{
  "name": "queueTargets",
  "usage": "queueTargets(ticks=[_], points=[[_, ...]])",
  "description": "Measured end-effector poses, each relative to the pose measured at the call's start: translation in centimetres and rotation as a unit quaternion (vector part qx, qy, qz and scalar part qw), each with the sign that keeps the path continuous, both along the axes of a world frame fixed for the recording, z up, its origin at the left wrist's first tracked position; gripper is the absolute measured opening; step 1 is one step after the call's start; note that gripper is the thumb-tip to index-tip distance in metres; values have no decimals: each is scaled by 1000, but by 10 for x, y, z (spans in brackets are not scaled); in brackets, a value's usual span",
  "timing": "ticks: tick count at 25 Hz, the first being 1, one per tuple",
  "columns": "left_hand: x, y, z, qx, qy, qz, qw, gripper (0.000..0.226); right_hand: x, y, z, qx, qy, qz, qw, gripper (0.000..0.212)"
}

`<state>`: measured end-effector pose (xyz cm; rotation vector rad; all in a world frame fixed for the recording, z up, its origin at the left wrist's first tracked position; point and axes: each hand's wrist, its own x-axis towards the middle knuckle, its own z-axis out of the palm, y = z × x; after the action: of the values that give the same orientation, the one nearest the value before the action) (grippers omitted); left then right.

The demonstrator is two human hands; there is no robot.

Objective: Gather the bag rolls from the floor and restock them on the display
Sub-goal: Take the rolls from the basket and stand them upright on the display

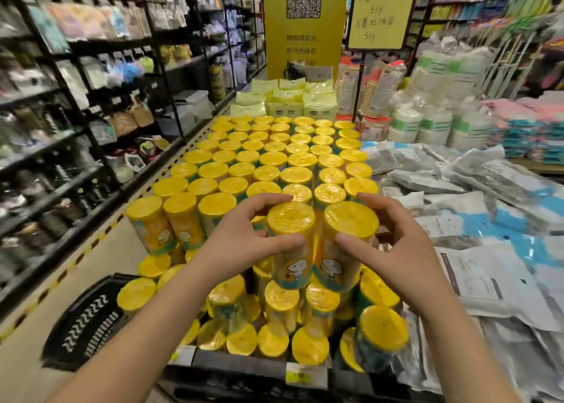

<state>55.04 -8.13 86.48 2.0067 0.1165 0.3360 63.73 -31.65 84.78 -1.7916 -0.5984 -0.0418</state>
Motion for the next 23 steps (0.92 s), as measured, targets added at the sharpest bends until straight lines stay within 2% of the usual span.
queueTargets(ticks=[6, 13, 18, 23], points=[[3, -2, -2, 16, -5, 14, 1000, 63, -3, -2, 3, -13, -7, 13, 1000, 70], [44, 20, -13, 169, 27, -2, 985, 69, -16, -4, 11, -22, -14, -5, 1000, 67], [68, 31, -29, 238, 39, 2, 970, 73, -22, -10, 10, -22, -14, -18, 1000, 66], [75, 42, -50, 280, 27, -8, 960, 46, -24, -12, 6, -30, -10, -21, 999, 65]])
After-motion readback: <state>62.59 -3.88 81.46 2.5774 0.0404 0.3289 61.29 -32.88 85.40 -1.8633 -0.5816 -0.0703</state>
